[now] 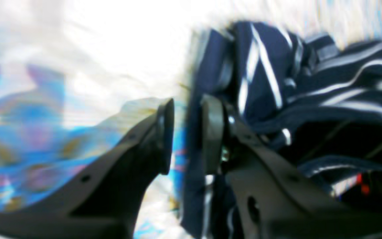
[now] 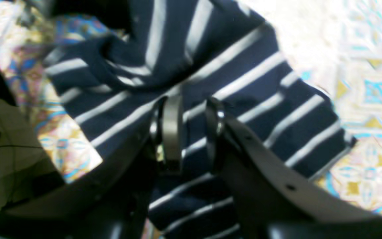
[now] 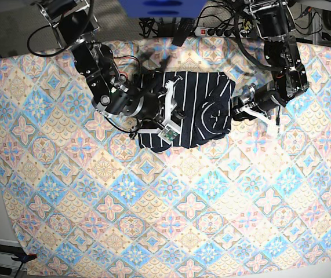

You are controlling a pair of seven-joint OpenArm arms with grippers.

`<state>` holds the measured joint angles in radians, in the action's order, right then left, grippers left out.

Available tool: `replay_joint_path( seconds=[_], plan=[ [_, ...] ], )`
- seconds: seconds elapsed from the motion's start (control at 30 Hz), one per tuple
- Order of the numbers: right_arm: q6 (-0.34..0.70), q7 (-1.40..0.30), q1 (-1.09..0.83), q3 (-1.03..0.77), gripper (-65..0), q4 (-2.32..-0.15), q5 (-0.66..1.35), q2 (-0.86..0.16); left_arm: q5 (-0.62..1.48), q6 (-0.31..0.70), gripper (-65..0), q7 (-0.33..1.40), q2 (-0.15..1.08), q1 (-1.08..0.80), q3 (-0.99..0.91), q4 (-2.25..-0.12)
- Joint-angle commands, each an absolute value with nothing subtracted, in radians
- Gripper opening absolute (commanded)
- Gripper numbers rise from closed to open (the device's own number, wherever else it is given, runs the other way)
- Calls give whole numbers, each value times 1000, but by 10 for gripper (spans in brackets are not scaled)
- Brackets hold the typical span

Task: Fold the T-shirt properly
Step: 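Press and square the folded bundle edges with both grippers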

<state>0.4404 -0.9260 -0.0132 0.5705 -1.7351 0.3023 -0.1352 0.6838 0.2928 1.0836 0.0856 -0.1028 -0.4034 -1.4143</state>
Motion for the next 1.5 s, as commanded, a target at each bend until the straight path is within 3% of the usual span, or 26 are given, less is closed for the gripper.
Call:
replay_joint_path(
  seconds=[0.0, 0.47, 0.73, 0.87, 1.07, 1.27, 1.47],
  plan=[
    [444, -897, 2, 572, -528, -1753, 320, -127, 697, 302, -501, 1078, 91, -96, -410, -1432],
    [443, -835, 47, 516, -527, -1609, 320, -85, 947, 303, -501, 1070, 228, -163, -418, -1442],
    [440, -829, 189, 506, -527, -1359, 318, -18, 963, 303, -501, 1078, 239, -254, -412, -1719],
    [438, -768, 234, 513, -527, -1242, 318, -15, 958, 303, -501, 1078, 242, -275, -331, -1793],
    [438, -760, 259, 507, -527, -1116, 318, -16, 901, 302, -501, 1067, 239, -265, -197, -1713],
    [438, -766, 254, 506, -528, -1190, 318, -24, 719, 298, -501, 1023, 225, -245, -108, -1609],
    [438, -766, 251, 506, -527, -1385, 320, -56, 690, 297, -502, 1023, 240, -282, -122, -1612]
  ],
)
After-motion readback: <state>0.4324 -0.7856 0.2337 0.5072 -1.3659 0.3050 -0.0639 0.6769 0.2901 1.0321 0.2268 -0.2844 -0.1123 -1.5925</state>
